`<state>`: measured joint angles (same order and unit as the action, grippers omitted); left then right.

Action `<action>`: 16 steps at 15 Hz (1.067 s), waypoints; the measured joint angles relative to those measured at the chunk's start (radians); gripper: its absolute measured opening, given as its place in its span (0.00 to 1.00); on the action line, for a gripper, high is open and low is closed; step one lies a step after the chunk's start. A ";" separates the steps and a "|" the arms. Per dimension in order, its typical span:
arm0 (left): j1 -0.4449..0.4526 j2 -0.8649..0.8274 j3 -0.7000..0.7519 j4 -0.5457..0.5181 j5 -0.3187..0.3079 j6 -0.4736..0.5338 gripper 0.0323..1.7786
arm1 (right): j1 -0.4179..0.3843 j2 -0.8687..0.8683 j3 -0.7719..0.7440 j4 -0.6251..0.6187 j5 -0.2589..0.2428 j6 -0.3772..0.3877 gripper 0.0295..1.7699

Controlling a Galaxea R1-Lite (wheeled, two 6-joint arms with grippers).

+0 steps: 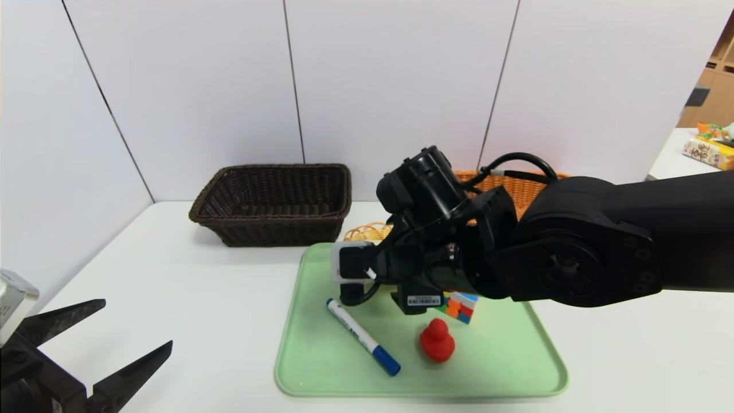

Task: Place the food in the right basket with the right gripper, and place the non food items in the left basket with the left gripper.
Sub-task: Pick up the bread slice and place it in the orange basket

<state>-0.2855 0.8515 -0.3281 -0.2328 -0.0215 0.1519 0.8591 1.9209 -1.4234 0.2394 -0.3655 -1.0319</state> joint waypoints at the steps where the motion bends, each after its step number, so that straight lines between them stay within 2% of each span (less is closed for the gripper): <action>1: 0.000 0.000 0.001 0.000 0.000 -0.001 0.95 | -0.001 0.004 -0.007 0.000 0.000 0.000 0.96; 3: 0.000 0.001 0.002 0.000 0.001 -0.002 0.95 | -0.003 0.010 -0.017 0.000 -0.001 0.000 0.96; 6: 0.000 0.001 0.002 0.001 0.000 -0.002 0.95 | -0.003 0.013 -0.020 0.003 -0.001 0.000 0.66; 10: -0.003 0.002 0.000 0.000 0.000 -0.001 0.95 | -0.003 0.011 -0.020 0.003 0.000 0.000 0.39; 11: -0.006 0.003 0.000 0.000 0.000 -0.001 0.95 | -0.003 0.011 -0.020 0.002 0.000 0.000 0.08; 12: -0.007 0.003 0.000 0.000 0.000 -0.001 0.95 | -0.003 0.010 -0.020 0.002 0.000 0.000 0.02; 16: -0.010 0.003 0.000 0.000 0.000 -0.001 0.95 | -0.003 0.010 -0.020 0.001 0.000 0.000 0.02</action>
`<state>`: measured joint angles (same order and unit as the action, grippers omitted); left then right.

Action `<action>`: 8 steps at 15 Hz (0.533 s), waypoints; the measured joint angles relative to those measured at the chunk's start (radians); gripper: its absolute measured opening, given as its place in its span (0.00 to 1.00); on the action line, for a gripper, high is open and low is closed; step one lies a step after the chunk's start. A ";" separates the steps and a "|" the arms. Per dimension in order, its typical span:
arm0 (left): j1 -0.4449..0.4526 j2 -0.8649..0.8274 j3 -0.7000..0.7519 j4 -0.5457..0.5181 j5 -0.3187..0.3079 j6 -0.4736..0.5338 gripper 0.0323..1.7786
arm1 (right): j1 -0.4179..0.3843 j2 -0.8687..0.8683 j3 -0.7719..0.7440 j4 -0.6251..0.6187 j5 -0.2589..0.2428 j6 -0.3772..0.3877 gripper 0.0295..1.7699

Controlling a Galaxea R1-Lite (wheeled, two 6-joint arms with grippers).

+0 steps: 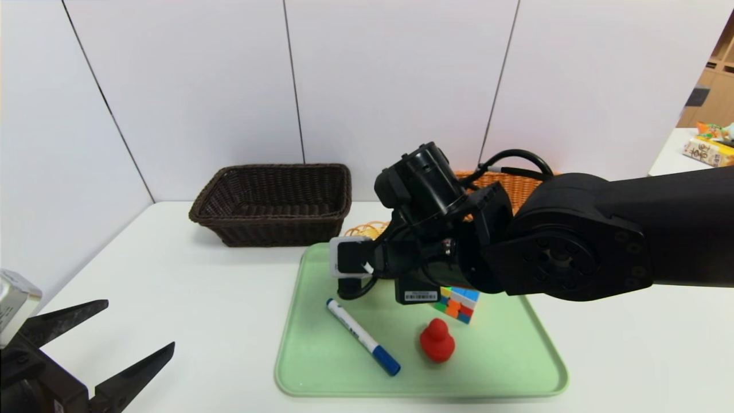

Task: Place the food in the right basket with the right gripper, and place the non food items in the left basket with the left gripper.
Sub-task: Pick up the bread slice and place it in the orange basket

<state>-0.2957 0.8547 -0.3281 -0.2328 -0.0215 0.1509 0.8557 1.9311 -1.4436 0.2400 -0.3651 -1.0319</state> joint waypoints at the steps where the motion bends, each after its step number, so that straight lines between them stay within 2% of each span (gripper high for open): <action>1: 0.000 0.001 0.000 0.000 0.000 0.000 0.95 | 0.000 0.000 0.000 0.000 0.000 0.000 0.02; 8: 0.000 0.009 0.000 -0.016 0.000 0.000 0.95 | -0.020 -0.011 -0.043 -0.004 -0.001 0.001 0.02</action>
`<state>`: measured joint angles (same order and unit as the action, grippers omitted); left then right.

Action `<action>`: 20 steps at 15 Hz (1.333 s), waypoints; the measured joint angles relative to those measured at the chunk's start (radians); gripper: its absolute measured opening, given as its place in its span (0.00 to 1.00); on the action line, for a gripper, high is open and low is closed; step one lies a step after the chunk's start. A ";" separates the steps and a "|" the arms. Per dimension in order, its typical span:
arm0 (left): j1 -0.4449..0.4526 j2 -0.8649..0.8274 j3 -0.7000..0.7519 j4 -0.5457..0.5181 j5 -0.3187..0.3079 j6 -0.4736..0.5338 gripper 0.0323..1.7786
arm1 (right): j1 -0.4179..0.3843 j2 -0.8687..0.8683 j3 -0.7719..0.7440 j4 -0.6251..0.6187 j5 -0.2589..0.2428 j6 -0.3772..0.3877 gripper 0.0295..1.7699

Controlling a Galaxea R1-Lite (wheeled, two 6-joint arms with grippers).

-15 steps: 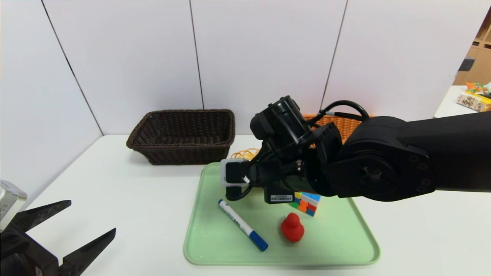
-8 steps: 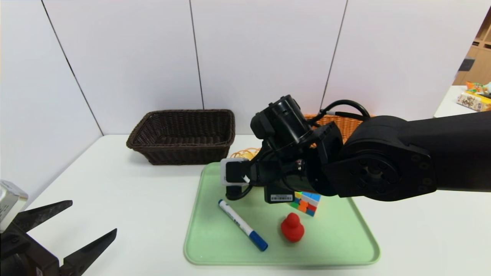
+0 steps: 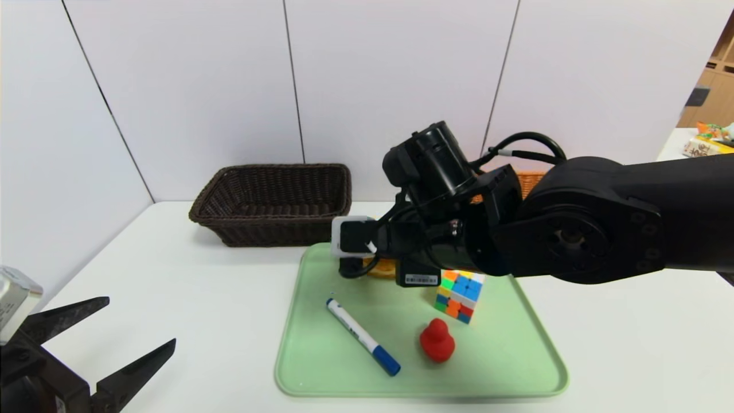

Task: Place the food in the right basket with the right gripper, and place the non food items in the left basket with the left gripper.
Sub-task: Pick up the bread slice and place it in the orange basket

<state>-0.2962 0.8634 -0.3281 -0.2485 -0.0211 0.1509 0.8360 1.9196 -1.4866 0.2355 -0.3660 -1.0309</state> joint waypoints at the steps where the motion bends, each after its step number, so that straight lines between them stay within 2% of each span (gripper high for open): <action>1: 0.000 0.003 0.000 -0.002 0.000 0.000 0.95 | -0.002 -0.005 -0.004 0.001 0.000 -0.001 0.02; 8: -0.008 0.010 0.003 -0.010 0.000 -0.003 0.95 | -0.032 -0.061 -0.014 -0.029 -0.008 0.001 0.02; 20: -0.007 0.007 0.014 -0.010 0.000 -0.005 0.95 | -0.166 -0.230 0.040 -0.013 -0.011 -0.036 0.02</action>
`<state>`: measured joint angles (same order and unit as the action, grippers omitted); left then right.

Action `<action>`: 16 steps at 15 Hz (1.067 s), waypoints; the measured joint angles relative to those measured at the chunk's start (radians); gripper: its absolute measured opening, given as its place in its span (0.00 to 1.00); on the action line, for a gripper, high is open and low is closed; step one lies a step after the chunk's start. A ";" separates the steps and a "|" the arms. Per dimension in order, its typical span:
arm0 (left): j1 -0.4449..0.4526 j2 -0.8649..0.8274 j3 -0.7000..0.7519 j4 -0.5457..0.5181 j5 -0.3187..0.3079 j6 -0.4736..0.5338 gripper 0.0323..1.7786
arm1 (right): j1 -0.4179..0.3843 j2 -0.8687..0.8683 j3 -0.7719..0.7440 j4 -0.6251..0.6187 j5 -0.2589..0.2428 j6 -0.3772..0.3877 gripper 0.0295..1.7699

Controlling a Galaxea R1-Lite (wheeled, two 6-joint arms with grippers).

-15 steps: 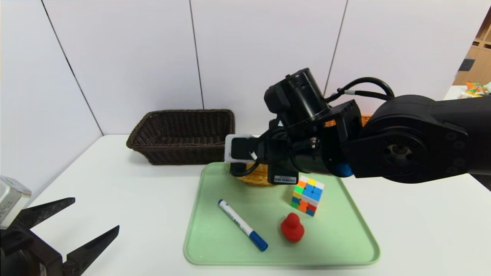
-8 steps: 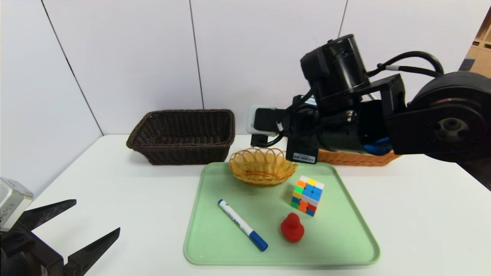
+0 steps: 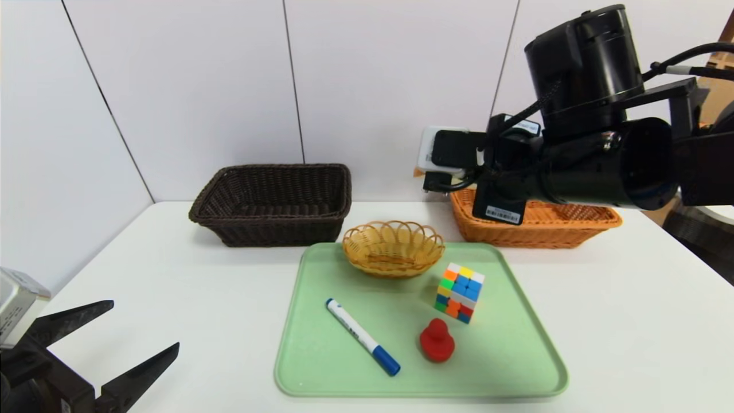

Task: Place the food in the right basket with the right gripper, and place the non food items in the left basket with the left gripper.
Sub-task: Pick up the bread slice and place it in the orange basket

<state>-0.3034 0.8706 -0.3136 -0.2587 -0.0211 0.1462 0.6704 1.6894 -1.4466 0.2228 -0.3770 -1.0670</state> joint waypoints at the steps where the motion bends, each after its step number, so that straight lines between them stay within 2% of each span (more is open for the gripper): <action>1: 0.000 0.000 0.001 0.000 0.000 -0.001 0.95 | -0.013 -0.012 0.003 0.000 0.000 -0.012 0.02; 5: 0.000 0.001 0.001 0.000 0.000 0.000 0.95 | -0.089 -0.053 0.025 0.007 0.007 -0.076 0.02; 16: 0.000 0.000 0.011 0.000 0.000 -0.001 0.95 | -0.233 -0.068 0.139 -0.009 0.014 -0.106 0.02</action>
<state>-0.3030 0.8702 -0.3026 -0.2583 -0.0211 0.1447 0.4377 1.6211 -1.3079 0.2136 -0.3626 -1.1734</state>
